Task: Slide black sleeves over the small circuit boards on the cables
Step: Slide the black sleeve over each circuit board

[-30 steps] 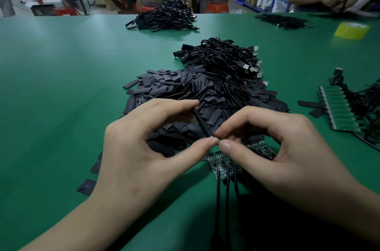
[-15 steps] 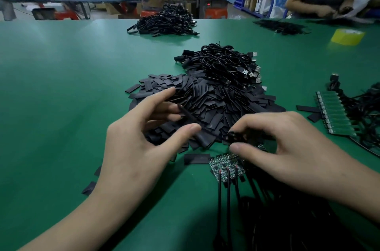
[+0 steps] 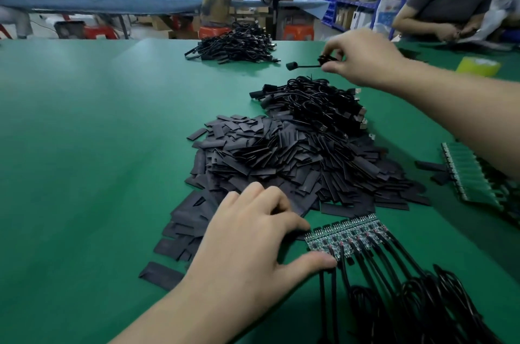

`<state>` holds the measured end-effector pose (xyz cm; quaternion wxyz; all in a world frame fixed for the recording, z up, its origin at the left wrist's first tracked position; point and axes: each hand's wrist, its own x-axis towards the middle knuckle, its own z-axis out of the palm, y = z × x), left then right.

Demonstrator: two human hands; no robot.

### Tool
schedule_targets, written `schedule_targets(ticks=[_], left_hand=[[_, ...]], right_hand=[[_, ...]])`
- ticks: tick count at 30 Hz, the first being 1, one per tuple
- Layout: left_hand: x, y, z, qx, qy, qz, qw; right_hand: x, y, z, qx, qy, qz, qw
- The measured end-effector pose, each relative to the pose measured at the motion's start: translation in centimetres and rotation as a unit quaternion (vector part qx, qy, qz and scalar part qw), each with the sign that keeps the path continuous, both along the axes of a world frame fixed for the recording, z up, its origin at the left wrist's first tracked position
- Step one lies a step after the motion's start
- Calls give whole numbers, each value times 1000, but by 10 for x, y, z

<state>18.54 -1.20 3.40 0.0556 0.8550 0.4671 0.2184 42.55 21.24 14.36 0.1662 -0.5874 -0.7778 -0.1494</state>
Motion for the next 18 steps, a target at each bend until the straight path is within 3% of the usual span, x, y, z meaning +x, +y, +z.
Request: schedule_targets(ticks=[5, 9, 12, 18], left_hand=[[-1, 2, -1, -28, -15, -9, 999], [-1, 3, -2, -43, -62, -36, 997], [-1, 3, 1, -76, -162, -34, 983], [4, 0, 6, -247, -374, -56, 892]], right_hand=[[-27, 26, -3, -44, -34, 3, 998], [-37, -15, -16, -28, 57, 69, 996], [-38, -86, -27, -74, 137, 141, 978], [-22, -201, -49, -302, 194, 217, 908]])
